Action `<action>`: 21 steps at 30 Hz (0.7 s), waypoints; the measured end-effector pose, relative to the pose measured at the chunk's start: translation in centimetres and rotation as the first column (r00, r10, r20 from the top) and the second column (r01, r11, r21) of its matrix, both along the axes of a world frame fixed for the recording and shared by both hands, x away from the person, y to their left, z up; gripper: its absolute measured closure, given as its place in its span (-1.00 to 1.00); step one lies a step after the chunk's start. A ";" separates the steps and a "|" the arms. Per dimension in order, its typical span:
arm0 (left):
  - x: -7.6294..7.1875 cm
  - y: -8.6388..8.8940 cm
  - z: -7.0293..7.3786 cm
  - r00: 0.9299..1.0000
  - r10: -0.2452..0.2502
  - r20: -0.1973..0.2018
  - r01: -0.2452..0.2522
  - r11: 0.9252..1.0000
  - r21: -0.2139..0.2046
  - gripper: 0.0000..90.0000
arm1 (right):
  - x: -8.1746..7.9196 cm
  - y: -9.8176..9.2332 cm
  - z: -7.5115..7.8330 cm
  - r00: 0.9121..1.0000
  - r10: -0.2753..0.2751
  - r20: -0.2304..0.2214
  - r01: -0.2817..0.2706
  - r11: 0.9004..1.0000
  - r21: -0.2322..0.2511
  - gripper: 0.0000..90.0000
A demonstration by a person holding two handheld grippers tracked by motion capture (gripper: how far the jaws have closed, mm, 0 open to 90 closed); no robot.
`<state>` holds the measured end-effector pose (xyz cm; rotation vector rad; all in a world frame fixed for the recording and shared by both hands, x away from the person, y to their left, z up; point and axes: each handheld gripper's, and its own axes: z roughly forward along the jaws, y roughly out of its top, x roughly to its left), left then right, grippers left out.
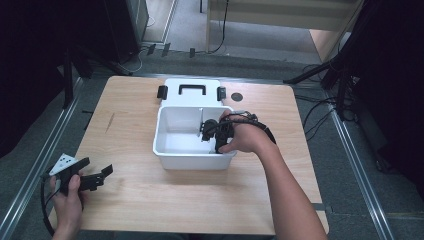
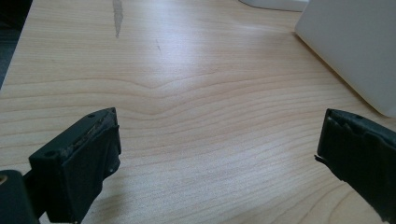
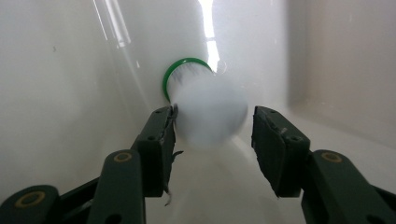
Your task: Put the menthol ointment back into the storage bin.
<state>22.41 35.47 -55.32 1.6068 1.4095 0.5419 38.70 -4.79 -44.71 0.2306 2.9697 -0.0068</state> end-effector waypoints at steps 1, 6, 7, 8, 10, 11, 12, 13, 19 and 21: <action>0.0 0.0 0.0 1.000 -0.002 -0.001 0.002 1.000 0.000 -1.00 | 0.0 -0.1 0.1 1.000 0.002 0.002 -0.002 1.000 0.006 0.08; 0.0 0.0 0.0 1.000 -0.004 -0.005 0.004 1.000 0.003 -1.00 | 0.1 -0.3 0.5 1.000 -0.011 0.004 0.010 1.000 0.029 -0.05; 0.0 0.0 0.0 1.000 -0.004 -0.005 0.004 1.000 0.003 -1.00 | 0.1 -0.3 0.5 1.000 -0.011 0.004 0.010 1.000 0.029 -0.05; 0.0 0.0 0.0 1.000 -0.003 -0.005 0.003 1.000 0.003 -1.00 | 0.0 -0.3 0.7 1.000 -0.020 0.000 0.020 0.999 0.036 -0.08; 0.0 0.0 0.0 1.000 -0.002 -0.003 0.002 1.000 0.003 -1.00 | 0.0 -0.4 1.3 1.000 -0.022 -0.014 0.022 0.998 0.053 -0.23; 0.0 0.0 0.0 1.000 -0.002 -0.003 0.002 1.000 0.004 -1.00 | -0.1 -0.4 1.6 1.000 -0.022 -0.021 0.023 0.998 0.061 -0.24; 0.0 0.0 0.0 1.000 -0.002 -0.003 0.002 1.000 0.004 -1.00 | -0.3 -0.4 1.9 0.999 -0.021 -0.026 0.023 0.998 0.066 -0.25; 0.0 -0.1 0.0 1.000 -0.004 -0.006 0.004 1.000 0.003 -1.00 | -0.6 -0.4 2.5 1.000 -0.023 -0.021 0.024 0.997 0.068 -0.29; 0.1 0.0 0.0 1.000 -0.003 -0.005 0.003 1.000 0.001 -1.00 | -1.1 -0.8 4.5 0.998 -0.041 0.037 0.037 0.995 0.095 -0.55; 0.1 0.0 0.0 1.000 -0.003 -0.006 0.003 1.000 0.001 -1.00 | -1.2 -1.0 5.2 0.997 -0.060 0.043 0.055 0.992 0.110 -0.66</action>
